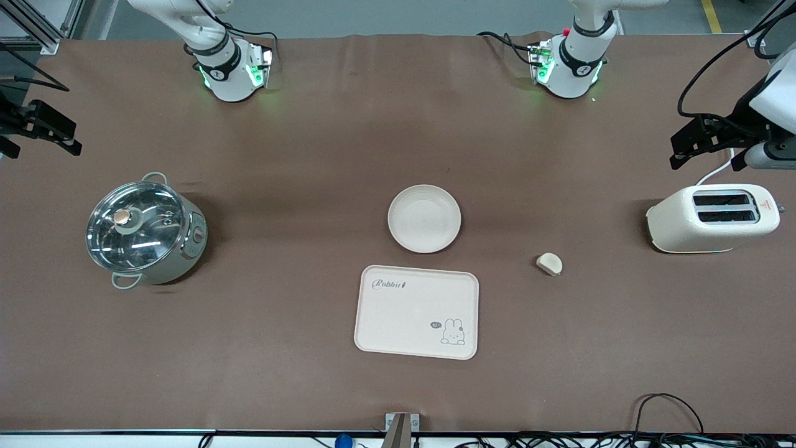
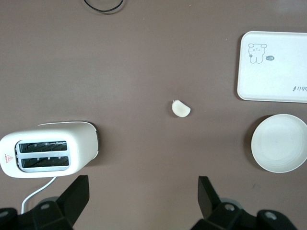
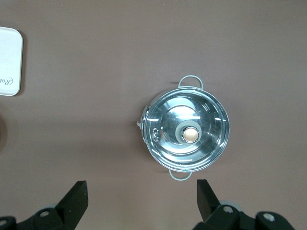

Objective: Place bun in plate and plate on tray
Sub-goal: 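Reach the left gripper to the bun while the right gripper moves out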

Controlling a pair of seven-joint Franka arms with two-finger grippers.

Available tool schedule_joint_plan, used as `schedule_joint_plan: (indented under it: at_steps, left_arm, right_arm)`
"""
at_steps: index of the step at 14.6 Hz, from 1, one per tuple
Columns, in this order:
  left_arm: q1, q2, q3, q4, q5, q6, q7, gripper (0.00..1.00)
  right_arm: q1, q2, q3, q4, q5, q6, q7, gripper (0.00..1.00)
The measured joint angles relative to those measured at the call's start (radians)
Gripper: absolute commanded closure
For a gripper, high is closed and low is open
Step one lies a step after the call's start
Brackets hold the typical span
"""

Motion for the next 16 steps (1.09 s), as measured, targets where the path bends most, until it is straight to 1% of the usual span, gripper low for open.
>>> schedule_joint_plan:
  at_steps: [6, 8, 10, 11, 12, 14, 16]
  left_arm:
    - [0.0, 0.005, 0.0, -0.003, -0.004, -0.01, 0.0, 0.0]
    - [0.0, 0.013, 0.001, -0.023, -0.005, -0.026, 0.0, 0.0]
    - [0.0, 0.054, 0.0, -0.051, -0.006, -0.024, 0.0, 0.0]
    - [-0.003, 0.095, 0.0, -0.067, -0.006, -0.009, 0.001, 0.0]
    - [-0.009, 0.15, -0.003, -0.09, -0.007, 0.035, 0.002, 0.0]
    - [-0.039, 0.289, -0.015, -0.144, -0.009, 0.194, 0.003, 0.0]
    - [-0.086, 0.43, -0.021, -0.167, -0.009, 0.321, -0.001, 0.0]
  right_arm:
    - [0.0, 0.0, 0.0, -0.002, 0.007, -0.001, 0.0, 0.0]
    - [-0.003, 0.003, -0.003, -0.014, 0.044, -0.001, 0.0, 0.0]
    - [-0.009, 0.009, -0.006, -0.027, 0.064, 0.006, 0.0, 0.0]
    - [-0.008, 0.015, -0.005, -0.039, 0.069, 0.026, 0.0, 0.0]
    - [-0.004, 0.021, -0.002, -0.06, 0.075, 0.061, 0.0, 0.0]
    - [0.022, 0.035, 0.0, -0.116, 0.079, 0.137, 0.0, 0.0]
    - [0.065, 0.046, 0.002, -0.186, 0.081, 0.206, 0.003, 0.0]
